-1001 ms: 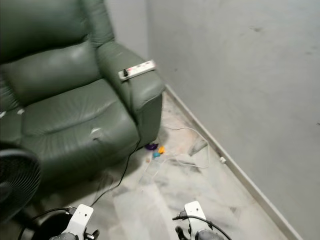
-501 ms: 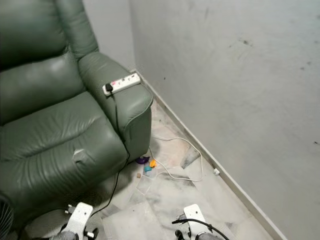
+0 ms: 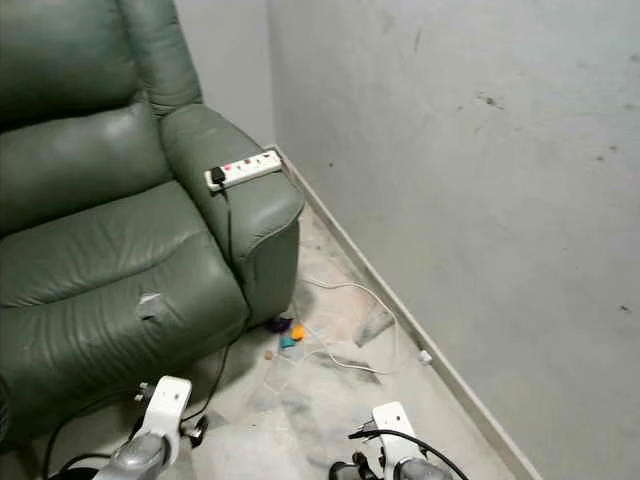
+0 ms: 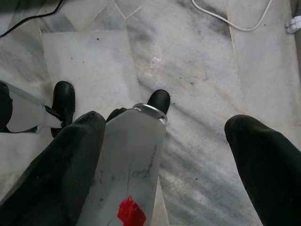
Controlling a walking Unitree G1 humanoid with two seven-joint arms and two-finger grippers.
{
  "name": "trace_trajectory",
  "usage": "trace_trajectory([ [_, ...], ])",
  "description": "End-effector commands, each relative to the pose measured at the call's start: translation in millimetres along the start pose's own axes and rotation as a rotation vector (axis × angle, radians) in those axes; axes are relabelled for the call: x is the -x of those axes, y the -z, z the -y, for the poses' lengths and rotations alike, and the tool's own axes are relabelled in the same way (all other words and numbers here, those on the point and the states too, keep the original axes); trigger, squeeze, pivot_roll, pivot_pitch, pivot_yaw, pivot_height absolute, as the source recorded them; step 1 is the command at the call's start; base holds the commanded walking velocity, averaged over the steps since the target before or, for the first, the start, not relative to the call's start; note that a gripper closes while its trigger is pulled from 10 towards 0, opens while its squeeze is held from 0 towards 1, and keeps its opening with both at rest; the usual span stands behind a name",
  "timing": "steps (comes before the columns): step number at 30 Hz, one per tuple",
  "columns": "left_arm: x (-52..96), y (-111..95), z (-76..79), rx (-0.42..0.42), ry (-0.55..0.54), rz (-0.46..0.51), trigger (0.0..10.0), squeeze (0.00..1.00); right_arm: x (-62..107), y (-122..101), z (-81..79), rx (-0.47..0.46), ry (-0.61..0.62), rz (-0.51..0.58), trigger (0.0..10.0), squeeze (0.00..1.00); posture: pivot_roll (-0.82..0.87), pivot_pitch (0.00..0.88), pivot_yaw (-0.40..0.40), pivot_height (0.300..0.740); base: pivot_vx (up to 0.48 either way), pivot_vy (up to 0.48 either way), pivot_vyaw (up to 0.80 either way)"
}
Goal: Hang keys on a hook
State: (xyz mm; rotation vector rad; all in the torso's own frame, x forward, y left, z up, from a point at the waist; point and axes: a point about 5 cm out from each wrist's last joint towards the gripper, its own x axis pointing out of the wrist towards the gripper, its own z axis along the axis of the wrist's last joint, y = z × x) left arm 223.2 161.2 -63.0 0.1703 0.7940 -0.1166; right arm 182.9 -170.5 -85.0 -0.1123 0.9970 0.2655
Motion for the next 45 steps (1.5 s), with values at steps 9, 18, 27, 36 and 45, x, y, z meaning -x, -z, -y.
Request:
trace_trajectory([
  [9,1.1,4.7,4.2,-0.063,-0.01,-0.005,10.0,0.0,-0.3,-3.7,2.1,-0.074,0.013,0.014,10.0,0.0,-0.05,0.107,-0.021,0.74,0.0,0.0,0.0],
  [18,7.3,27.5,-3.3,-0.075,-0.027,-0.077,10.0,0.0,0.9,-4.2,7.8,-0.246,0.012,0.032,10.0,0.0,-0.05,0.103,-0.025,0.74,0.0,0.0,0.0],
  [27,8.6,29.8,-9.9,-0.092,-0.03,-0.081,10.0,0.0,-1.8,-18.4,3.9,-0.297,-0.02,0.065,10.0,0.0,-0.04,0.096,-0.008,0.74,0.0,0.0,0.0],
  [36,7.1,25.4,-8.7,-0.112,-0.011,-0.074,10.0,0.0,-3.3,-17.4,-2.3,-0.338,-0.021,0.064,10.0,0.0,-0.05,0.095,0.024,0.74,0.0,0.0,0.0],
  [45,5.0,20.1,-1.1,-0.124,0.001,-0.06,10.0,0.0,-2.8,-18.0,0.1,-0.326,-0.013,0.068,10.0,0.0,-0.06,0.088,0.018,0.74,0.0,0.0,0.0],
])
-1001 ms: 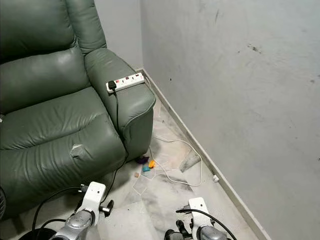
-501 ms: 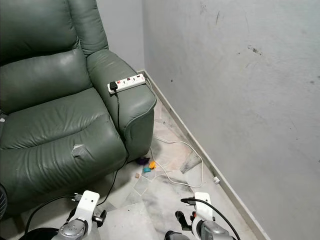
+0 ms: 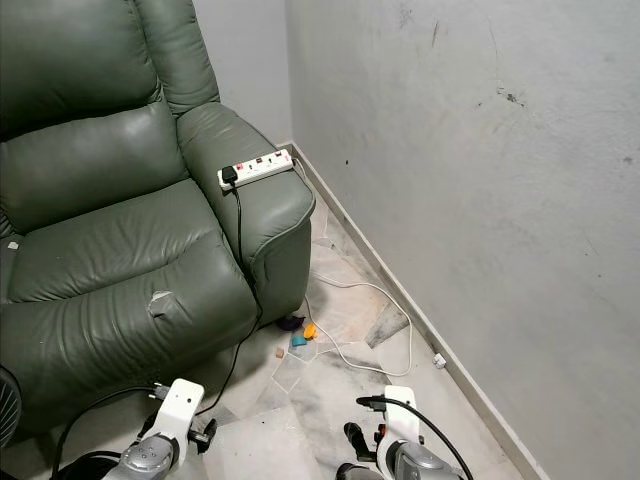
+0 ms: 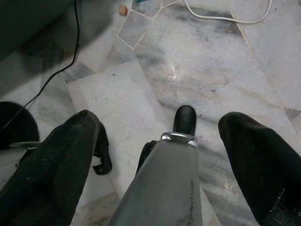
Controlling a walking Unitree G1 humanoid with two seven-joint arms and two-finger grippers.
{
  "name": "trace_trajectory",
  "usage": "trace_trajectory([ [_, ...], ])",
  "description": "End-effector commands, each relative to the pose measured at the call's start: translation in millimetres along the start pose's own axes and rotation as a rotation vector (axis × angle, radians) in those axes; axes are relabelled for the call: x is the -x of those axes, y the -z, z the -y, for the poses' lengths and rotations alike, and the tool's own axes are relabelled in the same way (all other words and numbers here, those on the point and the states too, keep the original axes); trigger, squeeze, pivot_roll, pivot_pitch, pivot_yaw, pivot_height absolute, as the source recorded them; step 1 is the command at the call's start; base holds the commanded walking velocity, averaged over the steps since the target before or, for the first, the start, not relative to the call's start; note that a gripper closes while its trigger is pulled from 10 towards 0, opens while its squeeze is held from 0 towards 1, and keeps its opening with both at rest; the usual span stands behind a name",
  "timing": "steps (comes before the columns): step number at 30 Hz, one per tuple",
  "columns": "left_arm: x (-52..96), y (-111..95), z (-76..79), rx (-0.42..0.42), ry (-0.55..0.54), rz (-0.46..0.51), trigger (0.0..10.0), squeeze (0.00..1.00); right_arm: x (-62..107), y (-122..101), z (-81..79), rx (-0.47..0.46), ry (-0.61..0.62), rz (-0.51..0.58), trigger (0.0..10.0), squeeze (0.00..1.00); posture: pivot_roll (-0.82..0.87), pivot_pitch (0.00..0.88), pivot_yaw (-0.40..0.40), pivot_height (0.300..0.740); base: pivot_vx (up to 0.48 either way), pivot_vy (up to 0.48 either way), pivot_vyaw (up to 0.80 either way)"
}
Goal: Hang keys on a hook
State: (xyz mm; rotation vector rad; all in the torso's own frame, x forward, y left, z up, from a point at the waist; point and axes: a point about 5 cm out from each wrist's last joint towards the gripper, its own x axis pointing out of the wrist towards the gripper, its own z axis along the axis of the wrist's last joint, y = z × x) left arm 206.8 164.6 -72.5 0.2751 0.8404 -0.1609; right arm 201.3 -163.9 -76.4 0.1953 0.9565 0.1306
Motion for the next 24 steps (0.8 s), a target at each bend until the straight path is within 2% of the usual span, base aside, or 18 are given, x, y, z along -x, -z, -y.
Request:
trace_trajectory([
  [1,0.2,1.3,-0.2,-0.013,-0.001,-0.007,10.0,0.0,1.0,2.2,2.8,-0.007,0.014,-0.003,10.0,0.0,-0.06,0.088,0.017,0.74,0.0,0.0,0.0],
  [12,0.9,4.9,5.1,-0.014,0.007,-0.017,10.0,0.0,1.8,2.4,5.6,0.005,0.02,-0.006,10.0,0.0,-0.06,0.085,0.008,0.74,0.0,0.0,0.0],
  [24,2.5,8.5,-10.7,-0.071,-0.003,-0.023,10.0,0.0,0.8,3.3,2.0,-0.014,0.027,0.007,10.0,0.0,-0.04,0.075,0.054,0.74,0.0,0.0,0.0],
])
